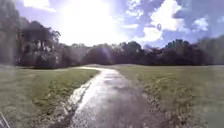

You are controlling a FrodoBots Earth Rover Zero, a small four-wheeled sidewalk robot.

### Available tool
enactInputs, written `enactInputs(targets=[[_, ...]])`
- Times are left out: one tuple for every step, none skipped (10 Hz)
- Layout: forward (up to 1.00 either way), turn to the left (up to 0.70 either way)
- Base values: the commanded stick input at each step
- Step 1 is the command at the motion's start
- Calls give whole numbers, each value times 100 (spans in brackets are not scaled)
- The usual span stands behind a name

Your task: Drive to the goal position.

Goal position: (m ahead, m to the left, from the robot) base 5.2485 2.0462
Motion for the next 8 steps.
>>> enactInputs(targets=[[70, 0], [70, 0], [70, 0], [70, 0], [70, 0], [70, 0], [70, 0], [70, 0]])
